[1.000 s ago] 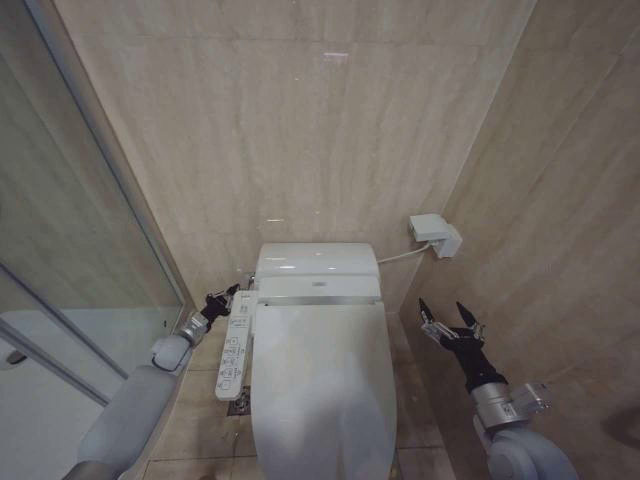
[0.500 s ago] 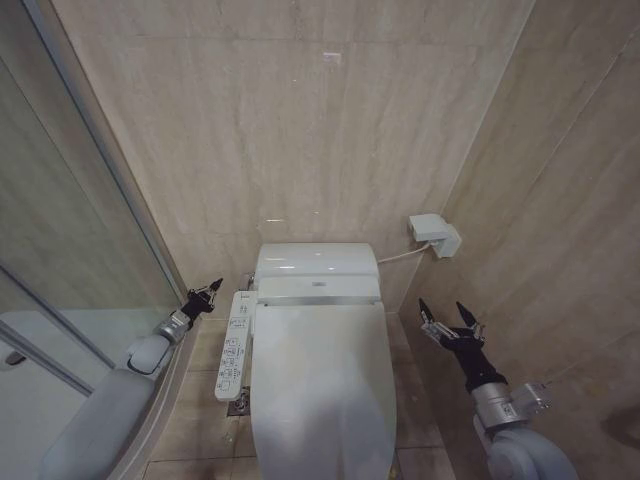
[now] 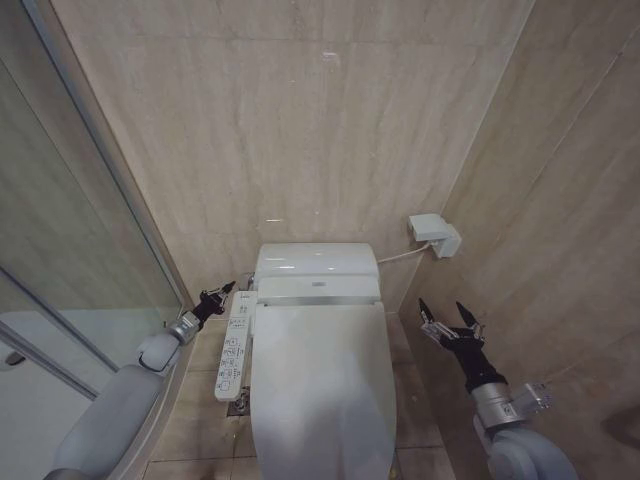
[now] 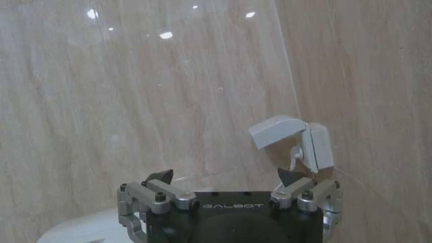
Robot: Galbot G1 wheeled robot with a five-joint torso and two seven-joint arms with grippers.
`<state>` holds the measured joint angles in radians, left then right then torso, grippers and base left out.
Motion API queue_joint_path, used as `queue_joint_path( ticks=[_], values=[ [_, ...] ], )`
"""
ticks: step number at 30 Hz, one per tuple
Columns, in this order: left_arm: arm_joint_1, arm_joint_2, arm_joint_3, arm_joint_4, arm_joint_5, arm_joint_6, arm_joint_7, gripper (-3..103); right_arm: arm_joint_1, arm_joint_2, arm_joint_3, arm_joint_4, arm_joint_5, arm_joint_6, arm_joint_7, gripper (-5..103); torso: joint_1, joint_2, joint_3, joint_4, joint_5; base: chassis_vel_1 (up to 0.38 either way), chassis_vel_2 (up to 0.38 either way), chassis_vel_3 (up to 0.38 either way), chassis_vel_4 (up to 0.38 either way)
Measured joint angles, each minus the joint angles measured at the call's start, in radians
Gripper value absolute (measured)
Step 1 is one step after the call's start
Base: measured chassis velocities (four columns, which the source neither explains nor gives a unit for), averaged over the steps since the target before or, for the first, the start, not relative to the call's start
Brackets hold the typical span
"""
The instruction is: Open the toilet lid, clean the toilet bowl with a toilet brush, close the toilet lid, and flush.
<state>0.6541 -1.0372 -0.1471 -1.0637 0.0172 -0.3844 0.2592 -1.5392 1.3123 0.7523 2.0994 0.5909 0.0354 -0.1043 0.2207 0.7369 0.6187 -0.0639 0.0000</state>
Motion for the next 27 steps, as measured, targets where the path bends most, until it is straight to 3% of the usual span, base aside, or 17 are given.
queue_joint_path(
  ticks=[13, 18, 27],
  values=[
    [-0.051, -0.018, 0.048, 0.063, -0.009, -0.005, 0.007, 0, 0.0, 0.0, 0.0, 0.0, 0.0, 0.0, 0.0, 100, 0.0, 0.0, 0.0, 0.0, 0.0, 0.0, 0.0, 0.0, 0.0],
    [-0.061, -0.032, 0.059, 0.068, -0.01, -0.001, 0.006, 0, 0.0, 0.0, 0.0, 0.0, 0.0, 0.0, 0.0, 100, 0.0, 0.0, 0.0, 0.0014, 0.0006, 0.0, 0.0, 0.0, 0.0],
    [-0.088, -0.055, 0.074, 0.127, -0.01, -0.015, 0.018, 0, 0.0, 0.0, 0.0, 0.0, 0.0, 0.0, 0.0, 100, 0.0, 0.0, 0.0, 0.0004, 0.0011, 0.0, 0.0, 0.0, 0.0]
  ],
)
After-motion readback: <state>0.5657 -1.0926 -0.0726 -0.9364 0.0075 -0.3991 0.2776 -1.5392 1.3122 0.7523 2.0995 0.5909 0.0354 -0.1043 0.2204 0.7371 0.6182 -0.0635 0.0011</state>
